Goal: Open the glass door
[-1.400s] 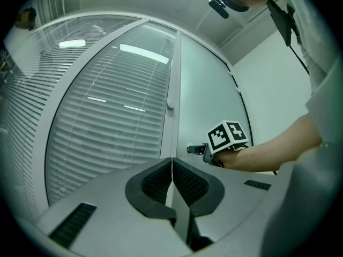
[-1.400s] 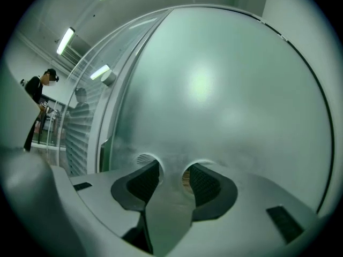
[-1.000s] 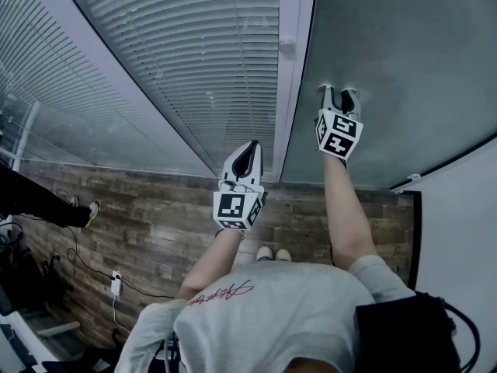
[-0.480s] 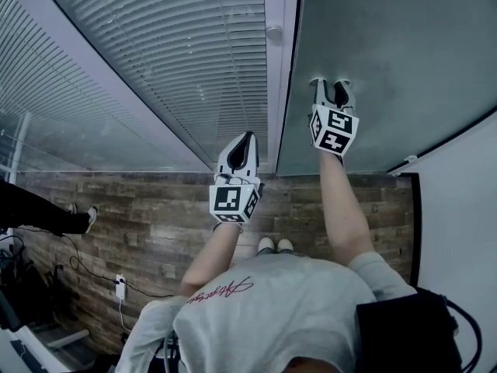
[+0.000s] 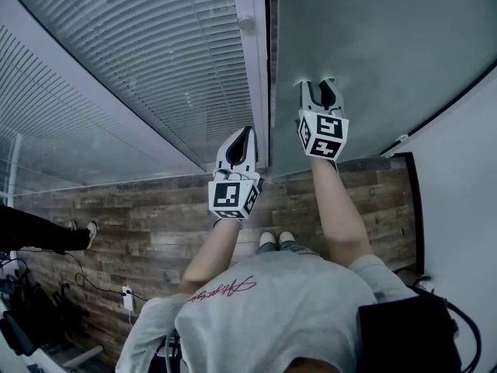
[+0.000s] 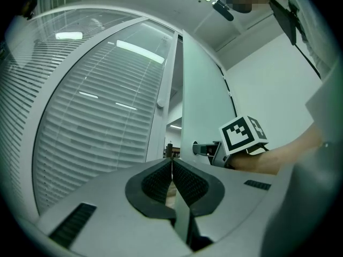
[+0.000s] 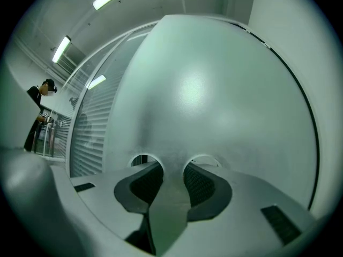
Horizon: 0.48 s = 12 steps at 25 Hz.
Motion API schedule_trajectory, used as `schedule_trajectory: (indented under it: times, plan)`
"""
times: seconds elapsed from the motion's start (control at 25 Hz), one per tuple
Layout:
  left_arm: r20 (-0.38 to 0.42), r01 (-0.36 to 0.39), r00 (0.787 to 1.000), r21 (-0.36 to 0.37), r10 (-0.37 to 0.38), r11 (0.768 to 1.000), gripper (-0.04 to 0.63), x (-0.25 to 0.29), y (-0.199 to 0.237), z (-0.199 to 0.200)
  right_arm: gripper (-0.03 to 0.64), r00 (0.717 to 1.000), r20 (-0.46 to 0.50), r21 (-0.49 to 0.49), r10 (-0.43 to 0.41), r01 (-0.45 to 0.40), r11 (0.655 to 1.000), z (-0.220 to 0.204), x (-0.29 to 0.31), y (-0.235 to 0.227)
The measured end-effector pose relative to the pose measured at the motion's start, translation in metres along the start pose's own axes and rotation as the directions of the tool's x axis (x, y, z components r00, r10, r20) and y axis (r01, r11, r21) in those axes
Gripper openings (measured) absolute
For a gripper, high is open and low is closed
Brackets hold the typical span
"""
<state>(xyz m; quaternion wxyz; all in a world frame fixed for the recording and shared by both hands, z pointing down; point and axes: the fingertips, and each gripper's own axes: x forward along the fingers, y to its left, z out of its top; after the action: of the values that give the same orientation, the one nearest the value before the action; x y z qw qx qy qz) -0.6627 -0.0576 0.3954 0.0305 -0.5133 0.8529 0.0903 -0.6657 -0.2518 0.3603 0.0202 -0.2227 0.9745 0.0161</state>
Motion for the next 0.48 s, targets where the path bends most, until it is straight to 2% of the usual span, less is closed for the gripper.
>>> schedule_trajectory:
  times: [0.48]
  plan:
    - [0.016,0.059,0.998,0.032,-0.059,0.998,0.017,-0.018,-0.060,0.006,0.132,0.995,0.011,-0.001,0.095,-0.095,0.996,0.006,-0.068,0.002]
